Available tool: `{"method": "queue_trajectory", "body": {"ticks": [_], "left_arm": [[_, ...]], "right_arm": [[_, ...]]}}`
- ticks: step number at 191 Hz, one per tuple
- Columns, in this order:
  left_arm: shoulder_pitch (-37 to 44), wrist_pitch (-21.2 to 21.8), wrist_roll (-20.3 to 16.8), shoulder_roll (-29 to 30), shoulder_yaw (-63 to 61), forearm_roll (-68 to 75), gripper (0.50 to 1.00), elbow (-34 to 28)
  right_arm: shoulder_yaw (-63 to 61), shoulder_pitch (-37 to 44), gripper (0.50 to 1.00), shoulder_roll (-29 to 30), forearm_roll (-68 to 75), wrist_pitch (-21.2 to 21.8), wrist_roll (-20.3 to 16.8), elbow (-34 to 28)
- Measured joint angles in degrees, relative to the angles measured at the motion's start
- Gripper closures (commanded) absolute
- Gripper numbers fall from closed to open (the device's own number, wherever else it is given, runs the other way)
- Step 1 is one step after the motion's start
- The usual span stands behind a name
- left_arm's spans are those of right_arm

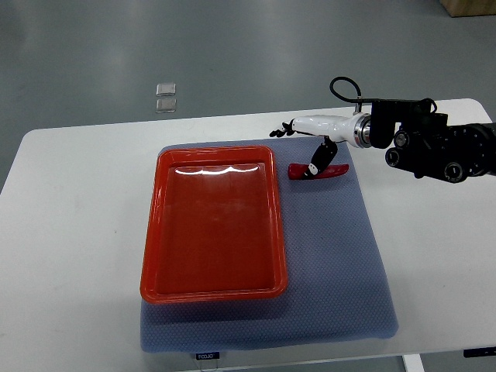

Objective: Place red pepper on red tray
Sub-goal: 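Close the right hand's fingers around the red pepper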

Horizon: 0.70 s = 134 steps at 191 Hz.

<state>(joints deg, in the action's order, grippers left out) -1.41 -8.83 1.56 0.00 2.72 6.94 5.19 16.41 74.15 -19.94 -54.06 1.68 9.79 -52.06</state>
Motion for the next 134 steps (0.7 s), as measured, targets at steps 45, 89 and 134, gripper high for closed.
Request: {"method": "queue_trajectory", "body": {"ticks": [45, 89, 134], "left_arm": [[0.0, 0.0, 0.0, 0.0, 0.0, 0.0, 0.500, 0.0], [0.0, 0.0, 0.0, 0.0, 0.0, 0.0, 0.500, 0.0], [0.0, 0.0, 0.0, 0.0, 0.0, 0.0, 0.500, 0.0]], "right_arm": [[1.4, -0.8, 0.585, 0.6, -0.2, -0.1, -3.6, 0.4], [1.5, -2.8, 0.591, 3.6, -1.8, -1.3, -9.4, 3.6], [1.4, -3.4, 0.595, 4.9, -1.9, -2.1, -12.0, 5.5]]}}
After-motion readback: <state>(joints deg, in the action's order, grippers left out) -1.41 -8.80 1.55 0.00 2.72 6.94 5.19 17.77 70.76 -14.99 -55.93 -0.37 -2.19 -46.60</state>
